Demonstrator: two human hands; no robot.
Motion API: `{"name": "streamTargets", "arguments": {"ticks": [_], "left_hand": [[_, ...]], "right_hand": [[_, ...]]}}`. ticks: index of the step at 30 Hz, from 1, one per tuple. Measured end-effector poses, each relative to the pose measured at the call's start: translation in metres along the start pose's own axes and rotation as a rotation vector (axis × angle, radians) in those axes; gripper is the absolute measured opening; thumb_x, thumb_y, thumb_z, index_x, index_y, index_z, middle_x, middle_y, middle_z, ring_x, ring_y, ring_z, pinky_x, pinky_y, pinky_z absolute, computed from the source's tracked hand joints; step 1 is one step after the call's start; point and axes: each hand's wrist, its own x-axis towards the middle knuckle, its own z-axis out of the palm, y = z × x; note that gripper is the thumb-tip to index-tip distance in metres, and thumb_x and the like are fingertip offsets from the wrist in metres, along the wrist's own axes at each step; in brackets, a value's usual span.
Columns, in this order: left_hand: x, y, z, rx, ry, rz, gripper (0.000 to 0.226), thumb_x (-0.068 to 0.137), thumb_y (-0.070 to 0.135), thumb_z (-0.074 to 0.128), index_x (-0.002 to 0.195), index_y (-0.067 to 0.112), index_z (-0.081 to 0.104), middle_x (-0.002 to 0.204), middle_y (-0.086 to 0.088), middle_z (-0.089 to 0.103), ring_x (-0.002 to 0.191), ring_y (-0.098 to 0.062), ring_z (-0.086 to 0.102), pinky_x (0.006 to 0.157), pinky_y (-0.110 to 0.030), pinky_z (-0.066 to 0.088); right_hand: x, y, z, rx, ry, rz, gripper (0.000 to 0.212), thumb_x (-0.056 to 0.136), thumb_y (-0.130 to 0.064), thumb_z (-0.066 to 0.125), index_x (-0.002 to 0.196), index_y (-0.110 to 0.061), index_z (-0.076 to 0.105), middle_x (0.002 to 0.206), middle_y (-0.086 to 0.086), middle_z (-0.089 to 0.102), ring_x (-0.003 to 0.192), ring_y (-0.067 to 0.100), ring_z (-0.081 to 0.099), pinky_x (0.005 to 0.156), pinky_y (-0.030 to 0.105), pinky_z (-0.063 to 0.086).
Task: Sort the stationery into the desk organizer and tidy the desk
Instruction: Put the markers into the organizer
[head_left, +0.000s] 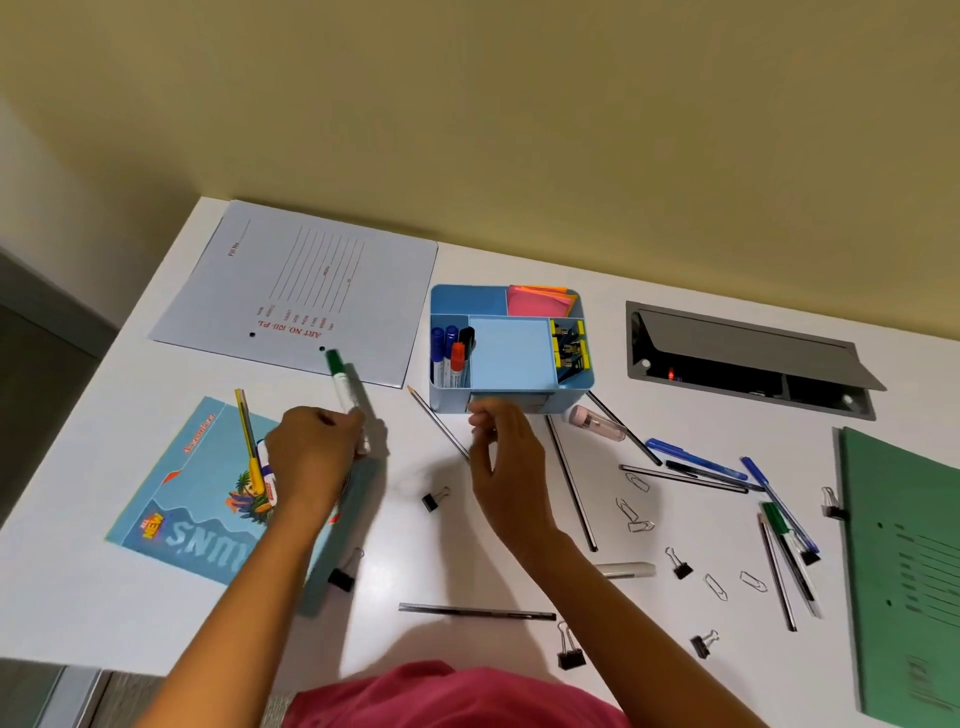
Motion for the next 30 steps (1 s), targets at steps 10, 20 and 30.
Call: {"name": "streamTargets", "arguments": {"ticks": [10, 20, 30], "left_hand": [[-0.047, 0.027, 0.02, -0.078, -0.024, 0.593, 0.005, 0.085, 0.009, 0.065, 0.083, 0.013, 0.063, 0.069, 0.0, 0.064, 0.067, -0.022, 0.061, 0.065, -0.033, 0.048], [-0.008, 0.032, 0.037, -0.28, -0.076, 0.371, 0.033, 0.101, 0.016, 0.038, 0.129, 0.024, 0.055, 0.128, 0.006, 0.06, 0.116, -0.009, 0.055, 0.097, -0.016, 0.04], [-0.001, 0.04, 0.055, -0.238, -0.196, 0.345, 0.042, 0.103, 0.015, 0.032, 0.142, 0.025, 0.04, 0.148, 0.001, 0.041, 0.134, -0.018, 0.041, 0.095, -0.013, 0.029]], "right_hand": [[0.044, -0.034, -0.003, 0.208, 0.051, 0.017, 0.018, 0.09, -0.026, 0.059, 0.085, -0.008, 0.059, 0.073, 0.003, 0.054, 0.065, 0.011, 0.051, 0.06, 0.02, 0.042], [0.07, -0.04, -0.017, 0.227, 0.15, -0.039, 0.015, 0.094, -0.014, 0.056, 0.106, -0.005, 0.056, 0.097, 0.007, 0.061, 0.083, 0.018, 0.064, 0.073, 0.027, 0.054], [0.078, -0.024, 0.013, -0.099, 0.016, -0.072, 0.03, 0.091, -0.008, 0.057, 0.12, -0.003, 0.051, 0.109, 0.012, 0.061, 0.098, 0.026, 0.059, 0.086, 0.03, 0.047]]}}
